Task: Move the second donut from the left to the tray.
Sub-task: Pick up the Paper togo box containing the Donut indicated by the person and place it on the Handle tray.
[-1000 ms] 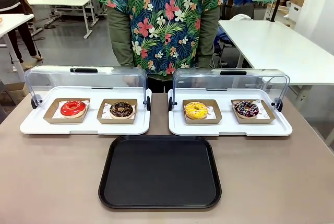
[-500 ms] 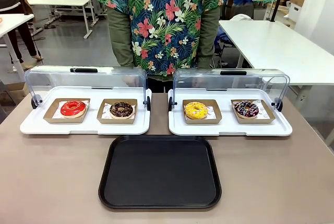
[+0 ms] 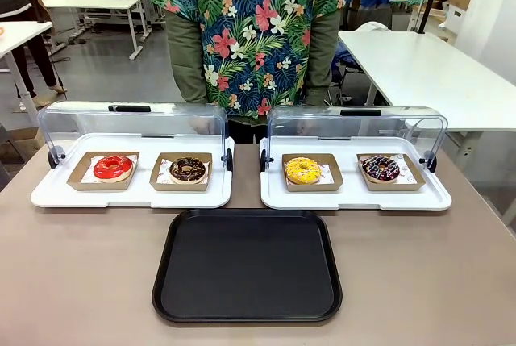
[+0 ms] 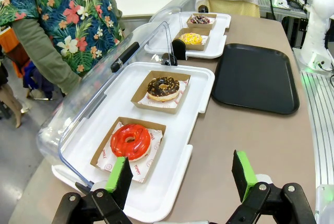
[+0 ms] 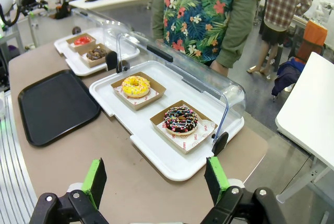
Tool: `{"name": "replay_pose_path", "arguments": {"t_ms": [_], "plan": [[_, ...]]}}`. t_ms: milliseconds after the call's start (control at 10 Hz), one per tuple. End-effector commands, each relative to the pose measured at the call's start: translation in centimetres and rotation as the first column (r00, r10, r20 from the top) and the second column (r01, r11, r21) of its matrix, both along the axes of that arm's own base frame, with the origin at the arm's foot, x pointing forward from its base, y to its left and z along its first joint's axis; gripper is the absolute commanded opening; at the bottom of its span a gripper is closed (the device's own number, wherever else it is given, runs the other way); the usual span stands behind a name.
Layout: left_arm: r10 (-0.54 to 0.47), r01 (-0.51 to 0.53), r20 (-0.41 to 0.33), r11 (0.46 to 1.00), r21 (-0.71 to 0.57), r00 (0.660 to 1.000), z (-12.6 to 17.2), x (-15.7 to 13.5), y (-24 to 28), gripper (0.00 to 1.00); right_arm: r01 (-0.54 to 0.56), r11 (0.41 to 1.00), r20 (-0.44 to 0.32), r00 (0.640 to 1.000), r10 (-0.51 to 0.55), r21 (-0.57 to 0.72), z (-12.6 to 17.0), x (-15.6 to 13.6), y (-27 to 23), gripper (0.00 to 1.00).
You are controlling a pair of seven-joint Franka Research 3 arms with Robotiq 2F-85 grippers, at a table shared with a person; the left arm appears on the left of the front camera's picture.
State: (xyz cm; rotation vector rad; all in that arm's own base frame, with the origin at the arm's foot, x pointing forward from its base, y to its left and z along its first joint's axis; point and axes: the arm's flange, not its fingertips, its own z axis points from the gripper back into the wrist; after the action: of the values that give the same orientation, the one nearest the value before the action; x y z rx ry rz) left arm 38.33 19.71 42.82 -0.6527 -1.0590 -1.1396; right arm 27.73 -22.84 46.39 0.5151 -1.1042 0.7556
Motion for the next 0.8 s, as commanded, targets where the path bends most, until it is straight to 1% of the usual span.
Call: {"name": "replay_pose_path", "arguments": {"t_ms": [0, 700], "plan": [[0.002, -0.002, -0.013, 1.0, 0.009, 1.0, 0.29, -0.11, -0.05, 1.0, -0.003, 1.0, 0.039, 0.999, 0.003, 0.004, 0.19, 0.36, -0.16, 1.0], [0.002, -0.002, -0.013, 1.0, 0.009, 1.0, 0.29, -0.11, -0.05, 1.0, -0.003, 1.0, 0.039, 0.999, 0.003, 0.004, 0.19, 0.36, -0.16, 1.0]]}}
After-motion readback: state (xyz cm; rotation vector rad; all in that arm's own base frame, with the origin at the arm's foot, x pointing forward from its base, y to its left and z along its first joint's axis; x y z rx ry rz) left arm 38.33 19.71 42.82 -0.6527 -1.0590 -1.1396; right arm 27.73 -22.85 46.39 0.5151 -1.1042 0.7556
